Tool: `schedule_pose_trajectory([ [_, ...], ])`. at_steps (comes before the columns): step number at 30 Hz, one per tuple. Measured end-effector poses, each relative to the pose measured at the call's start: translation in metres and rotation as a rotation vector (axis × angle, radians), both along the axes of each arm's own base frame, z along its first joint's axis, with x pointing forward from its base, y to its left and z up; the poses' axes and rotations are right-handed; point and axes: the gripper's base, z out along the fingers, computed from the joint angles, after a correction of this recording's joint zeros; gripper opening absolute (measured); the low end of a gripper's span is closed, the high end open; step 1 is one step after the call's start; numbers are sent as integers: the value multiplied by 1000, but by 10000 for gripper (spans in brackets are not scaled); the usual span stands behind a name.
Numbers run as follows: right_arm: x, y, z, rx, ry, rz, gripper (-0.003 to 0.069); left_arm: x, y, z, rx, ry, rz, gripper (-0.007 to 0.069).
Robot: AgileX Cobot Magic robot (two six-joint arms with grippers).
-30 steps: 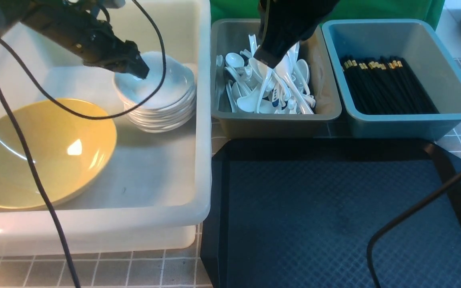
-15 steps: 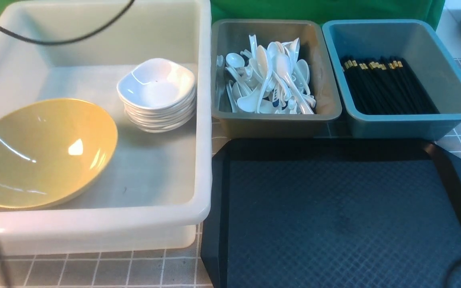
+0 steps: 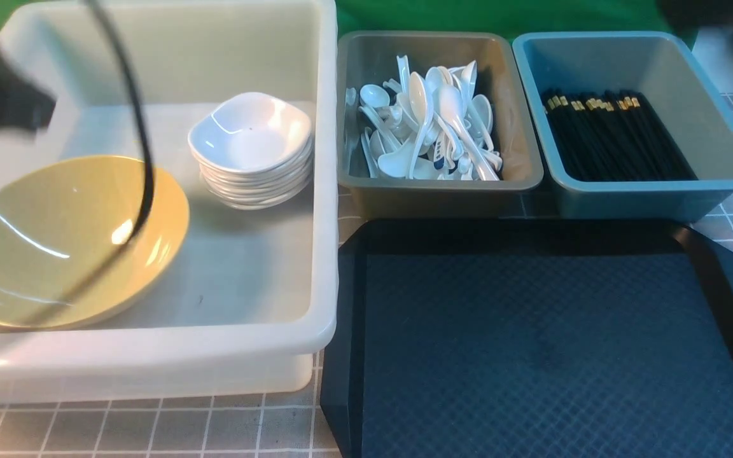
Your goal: On grey table put chopsticks spoon bowls plates into blue grey white boxes.
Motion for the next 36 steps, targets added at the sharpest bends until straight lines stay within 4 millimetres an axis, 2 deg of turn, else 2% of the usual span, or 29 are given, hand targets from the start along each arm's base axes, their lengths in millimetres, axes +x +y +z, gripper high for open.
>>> schedule_pose_trajectory([
  [5,-20,-17,-29,88,-72,1,65,-50,5,-36,-23,-157,33,-11],
  [9,-40,-31,-55,152,-90,22,67,-83,9,-65,-16,-264,51,-11],
  [13,-63,-43,-74,300,-111,55,67,-108,13,-91,18,-332,61,-11],
  [16,-74,-52,-83,368,-159,62,67,-120,14,-102,27,-374,64,-11],
  [24,-82,-59,-93,389,-172,64,70,-131,15,-115,28,-402,63,-11],
  [36,-83,-59,-94,380,-161,63,83,-132,15,-116,29,-395,62,-11],
])
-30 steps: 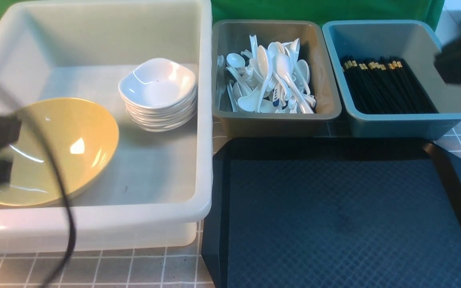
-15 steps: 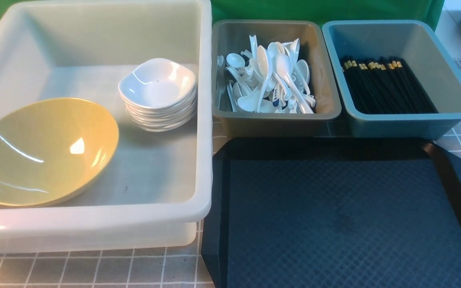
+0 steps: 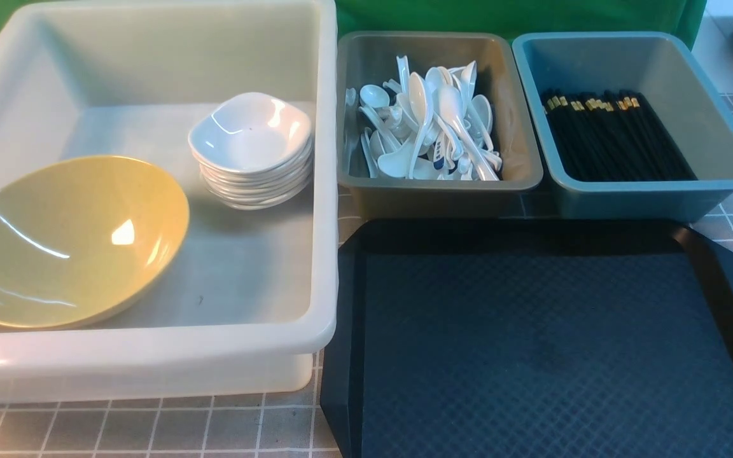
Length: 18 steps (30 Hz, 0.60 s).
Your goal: On grey table put chopsticks spoon bowls plates into blue grey white boxes.
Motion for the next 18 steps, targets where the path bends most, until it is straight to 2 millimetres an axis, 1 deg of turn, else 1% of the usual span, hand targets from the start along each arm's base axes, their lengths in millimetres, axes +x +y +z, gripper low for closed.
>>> schedule_pose_trajectory([
  [3,0,0,0,0,-2,-1,85,0,0,0,1,0,0,-11],
  [5,1,-1,-1,6,-39,-12,80,0,0,0,1,0,0,-11],
  [7,-2,-6,-8,21,-66,-27,43,0,0,0,1,1,0,-11],
  [10,-5,-17,-27,81,-82,-115,2,0,0,0,-3,2,-2,-11],
  [13,-5,-27,-48,125,-86,-232,-1,0,0,0,-2,4,-2,-11],
  [14,-5,-32,-61,142,-84,-300,-1,0,0,0,-2,5,-2,-11],
  [15,-3,-35,-69,148,-76,-341,-1,0,0,0,-2,5,-2,-11],
  [18,-5,-43,-89,185,-69,-452,-1,0,0,0,-2,6,-3,-11],
])
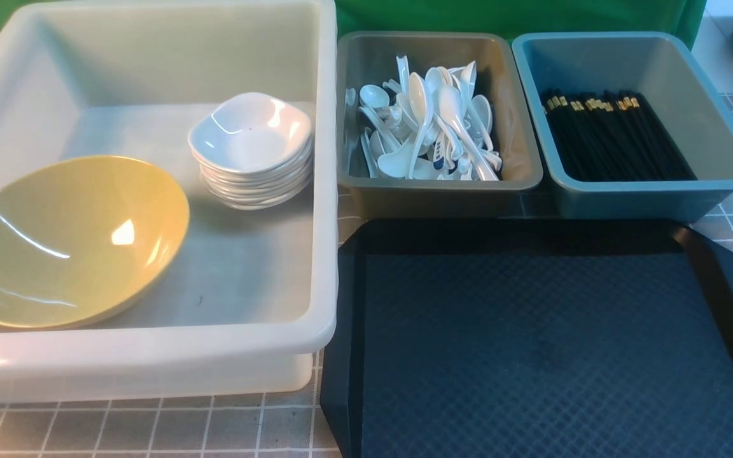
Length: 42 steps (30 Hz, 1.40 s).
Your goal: On grey table put chopsticks spoon bowls plates into blue grey white boxes.
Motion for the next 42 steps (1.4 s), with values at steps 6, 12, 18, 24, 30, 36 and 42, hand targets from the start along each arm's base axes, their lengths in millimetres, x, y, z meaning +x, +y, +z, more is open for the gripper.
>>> schedule_pose_trajectory([
  [6,-3,-18,-72,81,56,-315,-1,0,0,0,0,0,0,-11],
  [12,-4,-25,-118,67,126,-431,-1,0,0,0,0,0,0,-11],
  [18,-5,-25,-119,48,136,-439,-2,0,0,-1,0,6,-1,-11],
  [24,-5,-25,-119,49,139,-440,-2,-1,0,-2,1,21,-3,-11],
  [30,-5,-25,-119,48,139,-439,-2,-1,0,-2,2,23,-3,-11],
  [36,-5,-25,-119,48,139,-439,-1,-1,0,-2,2,23,-3,-11],
  [42,-5,-25,-119,48,139,-439,0,-1,0,-2,2,23,-3,-11],
])
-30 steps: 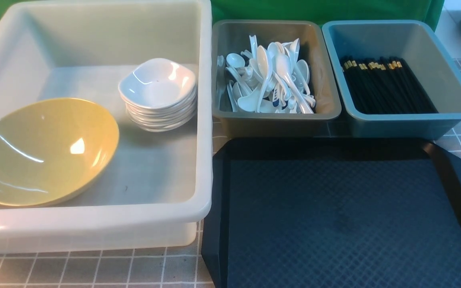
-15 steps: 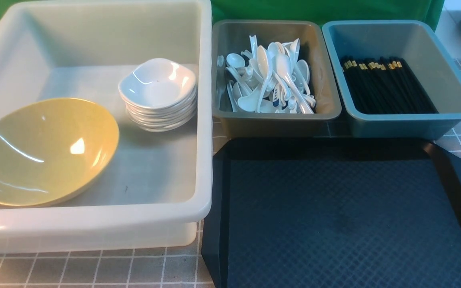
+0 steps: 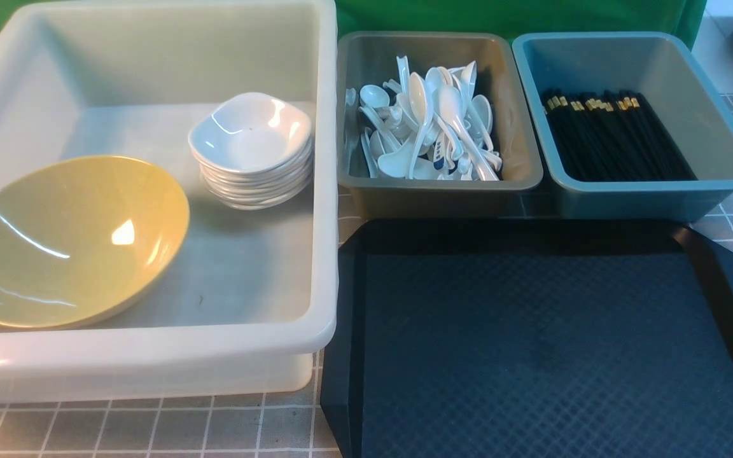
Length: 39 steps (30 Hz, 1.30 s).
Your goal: On grey table put chopsticks spoon bowls plates into blue grey white boxes.
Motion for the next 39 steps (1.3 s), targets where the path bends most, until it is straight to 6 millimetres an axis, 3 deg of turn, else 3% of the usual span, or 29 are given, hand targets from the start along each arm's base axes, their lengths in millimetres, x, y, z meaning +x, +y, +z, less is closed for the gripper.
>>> schedule_pose_trajectory([
  [8,0,0,0,0,0,0,2,3,-1,-6,-24,-4,-4,-11],
  [12,0,0,0,0,1,0,4,13,0,-15,-58,-112,24,-11],
  [14,0,0,0,0,1,0,6,22,5,-30,-86,-260,106,-11],
  [17,0,0,0,-1,1,-1,10,26,12,-58,-128,-345,219,-11],
  [19,0,0,0,-1,1,-1,13,26,15,-76,-147,-336,275,-11],
  [27,0,0,0,-1,2,-1,17,25,12,-98,-143,-146,239,-11],
  [39,0,0,0,-1,2,-1,21,24,11,-101,-75,-113,199,-11],
])
